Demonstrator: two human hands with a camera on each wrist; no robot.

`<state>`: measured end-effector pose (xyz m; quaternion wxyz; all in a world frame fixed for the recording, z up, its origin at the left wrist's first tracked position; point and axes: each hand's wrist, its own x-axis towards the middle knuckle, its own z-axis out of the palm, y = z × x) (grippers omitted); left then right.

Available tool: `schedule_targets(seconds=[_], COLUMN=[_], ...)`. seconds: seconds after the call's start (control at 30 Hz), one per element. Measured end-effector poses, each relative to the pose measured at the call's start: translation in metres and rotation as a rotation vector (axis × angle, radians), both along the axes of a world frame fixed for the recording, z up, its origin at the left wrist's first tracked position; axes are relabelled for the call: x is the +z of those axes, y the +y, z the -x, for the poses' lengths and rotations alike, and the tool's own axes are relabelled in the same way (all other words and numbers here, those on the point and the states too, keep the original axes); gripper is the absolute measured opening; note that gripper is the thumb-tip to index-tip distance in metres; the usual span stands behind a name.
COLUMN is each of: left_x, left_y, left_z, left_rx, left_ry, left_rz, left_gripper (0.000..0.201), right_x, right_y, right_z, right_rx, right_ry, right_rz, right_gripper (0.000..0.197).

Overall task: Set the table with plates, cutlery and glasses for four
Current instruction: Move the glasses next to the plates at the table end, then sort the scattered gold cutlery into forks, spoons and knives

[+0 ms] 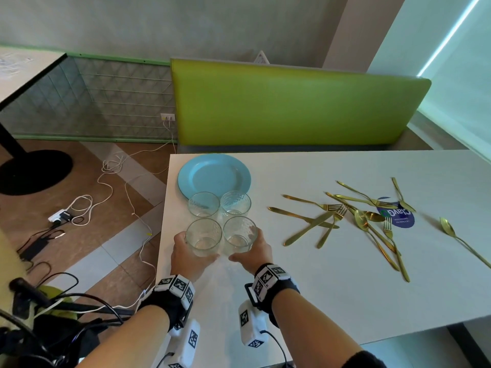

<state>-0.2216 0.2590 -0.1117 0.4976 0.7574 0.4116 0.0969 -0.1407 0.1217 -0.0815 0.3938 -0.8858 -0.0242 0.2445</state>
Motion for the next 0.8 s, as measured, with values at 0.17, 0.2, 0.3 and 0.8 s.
schedule_targets(seconds=[0.17, 0.2, 0.3, 0.8], left_x=[0.005, 0.008, 0.022, 0.114], left_y=[-0.004, -0.006, -0.015, -0.078], left_z=[0.002, 0.003, 0.007, -0.102], left_rx=[0.011, 0.008, -0.022, -0.282], left_ry=[-0.057, -0.074, -0.176, -0.579], left_rz=[-0.044, -0.071, -0.205, -0.581], left_gripper=[0.106, 0.112, 0.130, 0.050], right_x=[0.001, 0.002, 0.003, 0.048], right_y=[0.000, -0.001, -0.005, -0.126], right_z=[-0.002, -0.002, -0.006, -0.065], right_rx=[0.027, 0.032, 0.023, -0.238], right_ry=[0.028, 0.042, 0.077, -0.019], right_rz=[0.028, 0.032, 0.027, 0.140], right_gripper=[0.096, 0.100, 0.109, 0.069])
